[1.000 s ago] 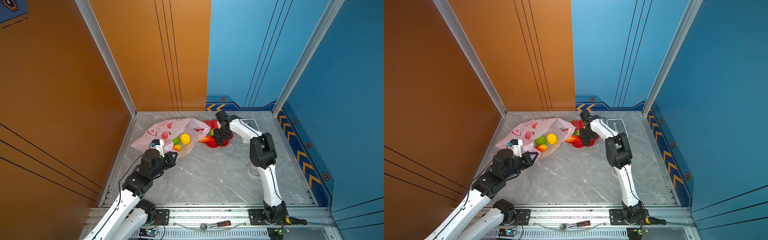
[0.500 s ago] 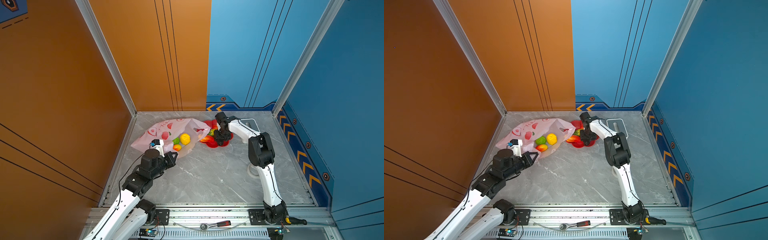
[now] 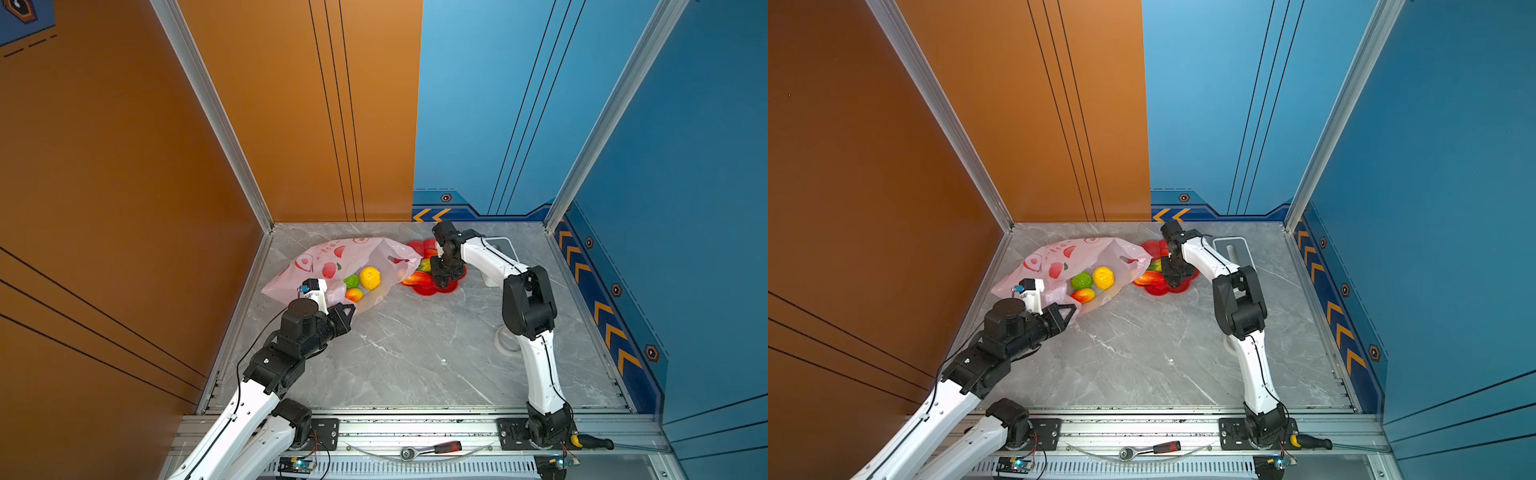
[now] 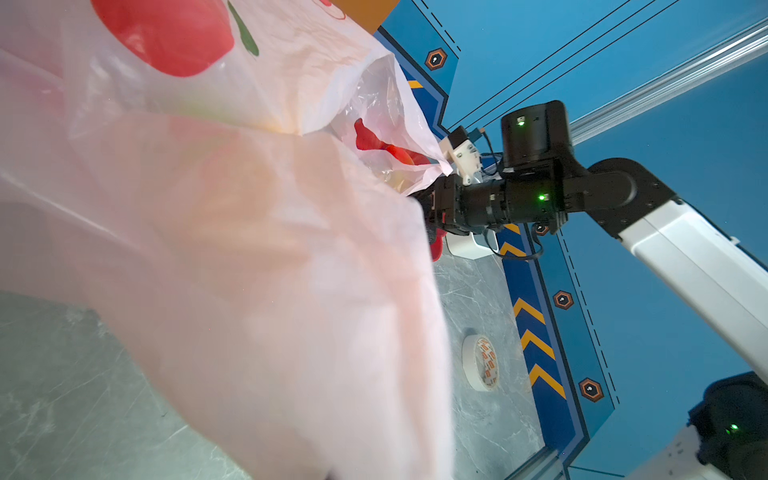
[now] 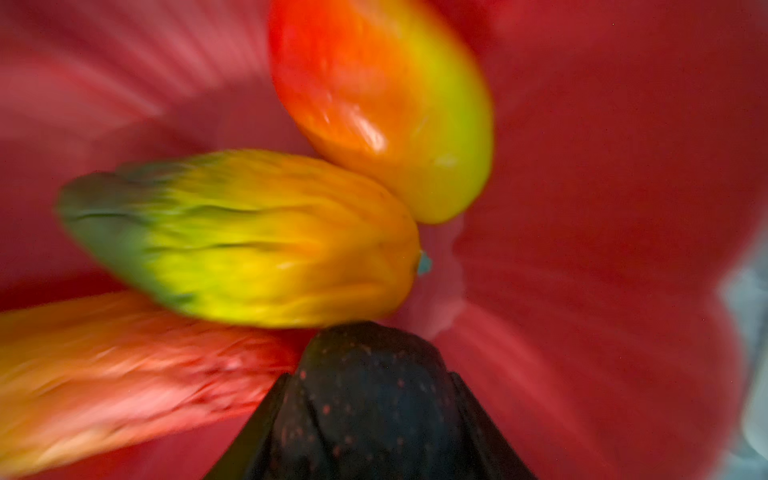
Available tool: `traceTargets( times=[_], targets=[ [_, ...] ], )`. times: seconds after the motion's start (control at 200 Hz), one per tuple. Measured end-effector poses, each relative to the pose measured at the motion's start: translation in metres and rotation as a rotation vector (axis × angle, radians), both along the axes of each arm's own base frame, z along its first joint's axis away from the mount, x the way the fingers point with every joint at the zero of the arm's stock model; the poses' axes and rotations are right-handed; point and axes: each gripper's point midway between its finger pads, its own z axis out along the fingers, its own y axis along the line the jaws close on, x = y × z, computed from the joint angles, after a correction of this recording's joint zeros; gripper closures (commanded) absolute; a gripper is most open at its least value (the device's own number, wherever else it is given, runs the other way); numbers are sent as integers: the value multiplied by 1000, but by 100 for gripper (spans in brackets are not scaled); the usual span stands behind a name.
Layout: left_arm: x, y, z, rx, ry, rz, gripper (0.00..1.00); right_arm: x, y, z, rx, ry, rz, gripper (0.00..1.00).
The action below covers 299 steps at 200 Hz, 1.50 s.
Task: Place the fruits into the plastic bag
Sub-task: 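Grasp the dark brown avocado with the right gripper and lift it, then carry the avocado into the bag mouth held by the left gripper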
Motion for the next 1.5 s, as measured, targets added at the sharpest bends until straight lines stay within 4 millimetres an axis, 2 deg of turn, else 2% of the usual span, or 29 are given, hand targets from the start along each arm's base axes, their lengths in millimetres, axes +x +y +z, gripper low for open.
traceTargets(
  times=[0.25, 0.37, 0.466, 0.641, 0.811, 0.931, 1.136, 1.357, 1.497],
  targets=[
    [-1, 0, 2, -3, -6, 0, 100, -16, -8, 69, 68, -100, -20, 49],
    [-2, 1, 4, -7, -14, 0, 100, -34, -8, 87, 134, -103, -28, 49],
    [-2, 1, 7, -10, -23, 0, 100, -49, 1, 99, 232, -101, -29, 49],
    [-3, 2, 8, -13, -30, 3, 100, -77, 37, 127, 472, -103, -6, 49],
    [-2, 2, 8, -14, -28, 4, 100, -102, 103, 147, 649, -80, 99, 49],
    [-2, 2, 7, -14, -28, 3, 100, -113, 149, 143, 724, -22, 160, 49],
    [-1, 3, 7, -14, -27, 7, 100, -96, 213, 107, 777, 70, 180, 50],
    [-2, 2, 7, -18, -29, 1, 100, -67, 255, 63, 793, 121, 149, 50],
    [-2, 2, 7, -17, -26, 1, 100, -56, 275, 46, 805, 133, 140, 49]
  ],
)
